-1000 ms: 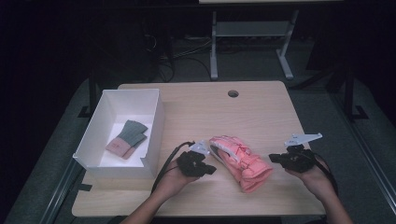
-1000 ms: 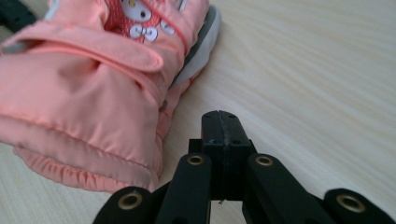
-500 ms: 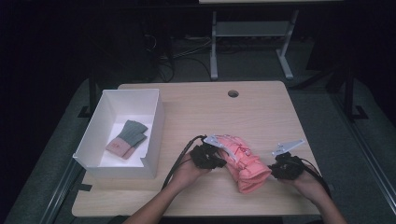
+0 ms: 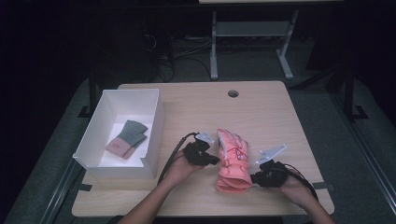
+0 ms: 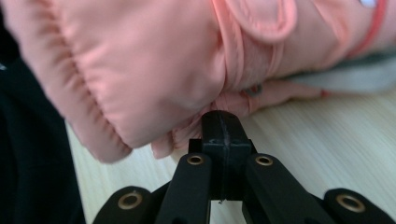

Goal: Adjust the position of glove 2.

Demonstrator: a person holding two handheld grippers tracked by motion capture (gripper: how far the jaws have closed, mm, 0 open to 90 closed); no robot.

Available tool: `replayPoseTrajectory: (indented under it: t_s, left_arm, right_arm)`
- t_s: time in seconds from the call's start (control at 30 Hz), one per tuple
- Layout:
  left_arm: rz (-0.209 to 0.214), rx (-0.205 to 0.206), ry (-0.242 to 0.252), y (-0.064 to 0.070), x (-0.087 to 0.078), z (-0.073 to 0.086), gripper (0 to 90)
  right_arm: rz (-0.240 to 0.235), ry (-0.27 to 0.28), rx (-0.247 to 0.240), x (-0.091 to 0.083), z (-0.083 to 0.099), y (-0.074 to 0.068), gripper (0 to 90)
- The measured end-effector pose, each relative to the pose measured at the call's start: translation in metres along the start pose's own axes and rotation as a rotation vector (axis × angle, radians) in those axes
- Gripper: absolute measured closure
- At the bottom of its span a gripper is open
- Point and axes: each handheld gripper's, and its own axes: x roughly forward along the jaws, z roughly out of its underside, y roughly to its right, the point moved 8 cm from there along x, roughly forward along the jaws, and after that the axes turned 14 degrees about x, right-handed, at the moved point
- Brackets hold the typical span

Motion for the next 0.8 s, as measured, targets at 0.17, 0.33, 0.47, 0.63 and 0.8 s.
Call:
replayPoseTrajectory:
  t_s: [0.17,0.33,0.47,0.63,0.8]
  left_arm:
    - [-0.011,-0.024,0.01,-0.006,-0.004,0.002,89.6]
    - [-0.041,-0.038,0.013,-0.015,-0.014,0.006,89.6]
    - [-0.069,-0.062,0.007,-0.022,-0.021,0.012,89.6]
    - [-0.095,-0.087,-0.01,-0.025,-0.03,0.018,86.6]
    - [-0.141,-0.071,-0.033,-0.027,-0.042,0.023,66.4]
  right_arm:
    - [-0.041,0.006,-0.021,0.009,-0.01,-0.017,90.0]
    - [-0.065,0.008,-0.051,0.023,-0.021,-0.032,90.0]
    - [-0.074,0.009,-0.075,0.035,-0.029,-0.043,90.0]
    - [-0.05,0.045,-0.058,0.02,-0.027,-0.04,90.0]
    - [0.004,0.182,-0.014,-0.017,-0.03,-0.026,90.0]
